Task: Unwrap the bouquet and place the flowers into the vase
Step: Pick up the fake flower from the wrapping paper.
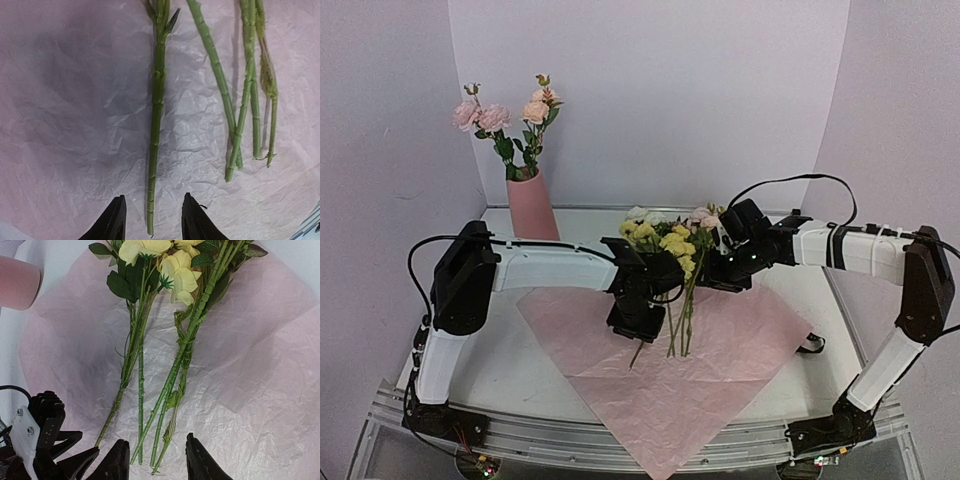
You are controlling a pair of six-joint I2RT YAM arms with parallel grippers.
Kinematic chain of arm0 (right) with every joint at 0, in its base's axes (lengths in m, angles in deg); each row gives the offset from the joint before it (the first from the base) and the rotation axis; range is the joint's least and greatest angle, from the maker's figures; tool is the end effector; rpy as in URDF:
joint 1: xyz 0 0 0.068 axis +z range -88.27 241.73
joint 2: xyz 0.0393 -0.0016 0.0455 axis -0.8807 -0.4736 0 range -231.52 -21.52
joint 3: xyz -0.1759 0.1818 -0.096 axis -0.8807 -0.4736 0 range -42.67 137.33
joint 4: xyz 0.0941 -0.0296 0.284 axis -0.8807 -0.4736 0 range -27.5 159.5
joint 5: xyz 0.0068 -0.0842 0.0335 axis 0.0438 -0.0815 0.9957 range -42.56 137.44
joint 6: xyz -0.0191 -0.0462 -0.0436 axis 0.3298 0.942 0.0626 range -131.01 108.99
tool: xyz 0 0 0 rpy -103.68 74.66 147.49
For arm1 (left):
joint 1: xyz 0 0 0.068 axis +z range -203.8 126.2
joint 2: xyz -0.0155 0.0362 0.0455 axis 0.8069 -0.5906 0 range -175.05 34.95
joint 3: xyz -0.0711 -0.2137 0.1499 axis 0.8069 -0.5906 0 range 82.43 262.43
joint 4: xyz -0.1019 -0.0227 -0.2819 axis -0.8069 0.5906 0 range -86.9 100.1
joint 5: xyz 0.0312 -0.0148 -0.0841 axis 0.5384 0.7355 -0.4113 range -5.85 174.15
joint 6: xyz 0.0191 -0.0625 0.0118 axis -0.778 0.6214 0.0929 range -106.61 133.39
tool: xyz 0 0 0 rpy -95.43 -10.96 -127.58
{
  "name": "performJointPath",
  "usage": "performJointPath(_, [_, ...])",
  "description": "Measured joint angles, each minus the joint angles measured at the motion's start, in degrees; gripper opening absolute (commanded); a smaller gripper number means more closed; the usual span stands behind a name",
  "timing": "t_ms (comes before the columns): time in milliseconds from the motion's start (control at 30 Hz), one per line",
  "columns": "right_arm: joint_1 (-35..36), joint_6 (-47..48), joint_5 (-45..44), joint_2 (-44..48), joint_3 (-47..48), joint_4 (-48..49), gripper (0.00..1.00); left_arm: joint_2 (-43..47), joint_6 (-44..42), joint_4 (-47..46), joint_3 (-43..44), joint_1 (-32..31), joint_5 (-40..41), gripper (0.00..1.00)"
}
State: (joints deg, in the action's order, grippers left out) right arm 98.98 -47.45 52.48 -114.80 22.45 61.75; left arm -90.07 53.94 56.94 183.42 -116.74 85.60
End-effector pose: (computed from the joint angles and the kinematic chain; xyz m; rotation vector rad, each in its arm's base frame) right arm 0.3301 0.2568 0.2185 -0.0683 2.3155 0.7904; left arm 0.2207 -0.4294 0.1421 0.5752 2.9264 -0.2254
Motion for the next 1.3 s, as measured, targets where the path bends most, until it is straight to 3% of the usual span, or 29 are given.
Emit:
performJointPath(400, [0.0,0.1,-0.9,0.9,0.0,0.0,0.40,-2.0,-0.2,0.2,-0.6,0.0,-4.6,0.33])
performJointPath(667, [-0.1,0.3,-1.5,1.7,-0.2,0.0,0.40,-3.7,-0.2,0.3,-0.8,0.0,-4.9,0.00])
performJointPath(1300, [-0.4,0.2,-0.5,1.8,-0.7,0.0,0.43,0.8,0.3,3.8,2.8,-0.3,1.5,0.00])
